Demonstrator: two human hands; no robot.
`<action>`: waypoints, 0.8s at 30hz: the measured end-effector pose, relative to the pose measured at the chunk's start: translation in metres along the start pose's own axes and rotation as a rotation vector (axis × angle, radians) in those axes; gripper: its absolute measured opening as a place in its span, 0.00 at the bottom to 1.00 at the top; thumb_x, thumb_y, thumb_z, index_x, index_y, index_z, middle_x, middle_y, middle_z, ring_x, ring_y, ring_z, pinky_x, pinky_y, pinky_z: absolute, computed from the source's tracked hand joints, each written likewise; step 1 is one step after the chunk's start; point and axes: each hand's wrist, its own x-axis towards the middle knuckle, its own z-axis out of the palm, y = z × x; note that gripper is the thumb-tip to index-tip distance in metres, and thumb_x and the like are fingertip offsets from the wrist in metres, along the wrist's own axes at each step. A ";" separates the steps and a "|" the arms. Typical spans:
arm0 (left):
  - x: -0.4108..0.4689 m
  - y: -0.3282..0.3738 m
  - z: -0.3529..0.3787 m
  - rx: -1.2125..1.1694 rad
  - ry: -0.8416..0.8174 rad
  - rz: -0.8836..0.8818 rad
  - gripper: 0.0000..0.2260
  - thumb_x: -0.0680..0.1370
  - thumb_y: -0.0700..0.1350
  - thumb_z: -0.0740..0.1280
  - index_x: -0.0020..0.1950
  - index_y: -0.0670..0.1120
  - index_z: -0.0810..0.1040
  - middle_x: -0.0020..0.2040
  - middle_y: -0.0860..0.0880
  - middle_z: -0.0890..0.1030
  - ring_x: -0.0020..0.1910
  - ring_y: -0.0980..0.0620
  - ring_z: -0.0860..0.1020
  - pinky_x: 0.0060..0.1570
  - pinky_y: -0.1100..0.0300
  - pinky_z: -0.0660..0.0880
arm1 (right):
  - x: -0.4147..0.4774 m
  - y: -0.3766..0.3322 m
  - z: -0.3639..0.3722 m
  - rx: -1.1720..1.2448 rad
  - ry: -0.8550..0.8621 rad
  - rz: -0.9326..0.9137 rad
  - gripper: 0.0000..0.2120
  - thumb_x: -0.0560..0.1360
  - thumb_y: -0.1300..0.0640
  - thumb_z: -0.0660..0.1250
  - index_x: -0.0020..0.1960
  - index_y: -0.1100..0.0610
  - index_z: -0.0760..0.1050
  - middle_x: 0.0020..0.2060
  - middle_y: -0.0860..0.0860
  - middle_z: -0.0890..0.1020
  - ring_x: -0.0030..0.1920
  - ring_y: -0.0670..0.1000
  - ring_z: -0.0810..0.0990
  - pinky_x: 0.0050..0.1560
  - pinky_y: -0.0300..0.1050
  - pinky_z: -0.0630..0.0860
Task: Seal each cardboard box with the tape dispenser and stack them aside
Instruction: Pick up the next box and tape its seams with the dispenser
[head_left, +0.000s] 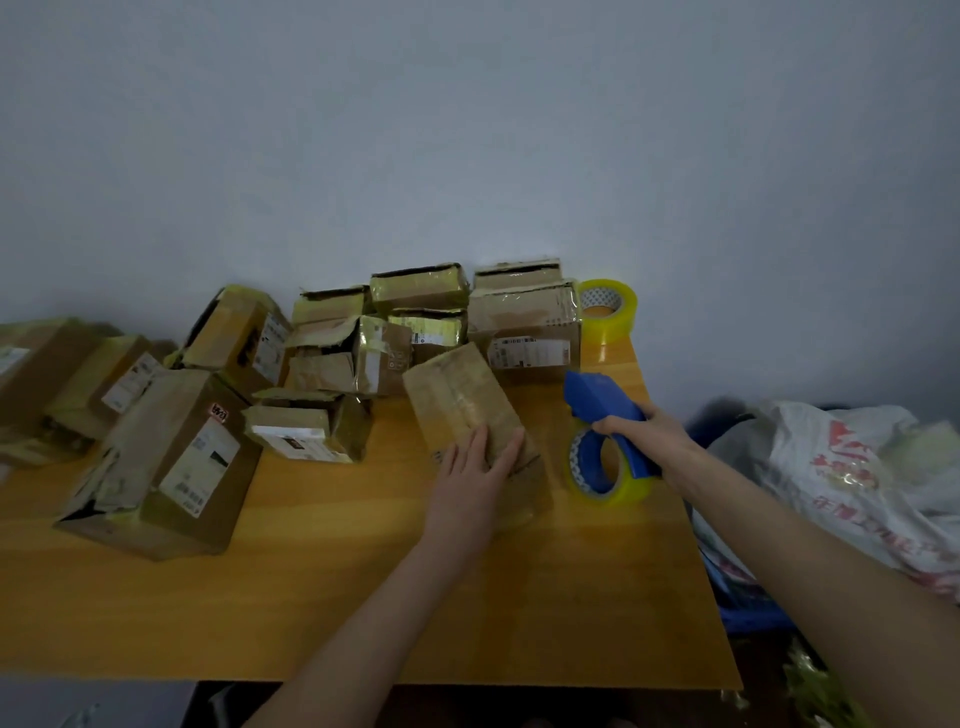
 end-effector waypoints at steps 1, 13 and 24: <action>0.001 -0.008 -0.002 0.016 -0.021 0.039 0.43 0.78 0.45 0.65 0.74 0.62 0.32 0.79 0.46 0.40 0.77 0.45 0.43 0.73 0.51 0.39 | 0.000 -0.002 0.000 -0.010 0.001 -0.016 0.25 0.67 0.51 0.77 0.60 0.51 0.71 0.45 0.49 0.79 0.42 0.52 0.79 0.35 0.44 0.74; 0.024 -0.052 -0.010 0.074 -0.020 0.145 0.41 0.79 0.49 0.64 0.72 0.57 0.30 0.78 0.53 0.39 0.77 0.49 0.43 0.76 0.51 0.43 | -0.007 -0.042 -0.011 -0.220 -0.123 -0.170 0.21 0.66 0.55 0.77 0.55 0.51 0.73 0.48 0.50 0.80 0.45 0.50 0.80 0.38 0.42 0.75; 0.023 -0.051 -0.057 -0.791 0.330 -0.150 0.29 0.77 0.51 0.67 0.76 0.50 0.60 0.73 0.50 0.66 0.65 0.55 0.70 0.59 0.59 0.73 | -0.050 -0.104 -0.016 -0.354 -0.361 -0.360 0.29 0.58 0.53 0.76 0.58 0.50 0.76 0.52 0.52 0.82 0.48 0.50 0.84 0.49 0.44 0.80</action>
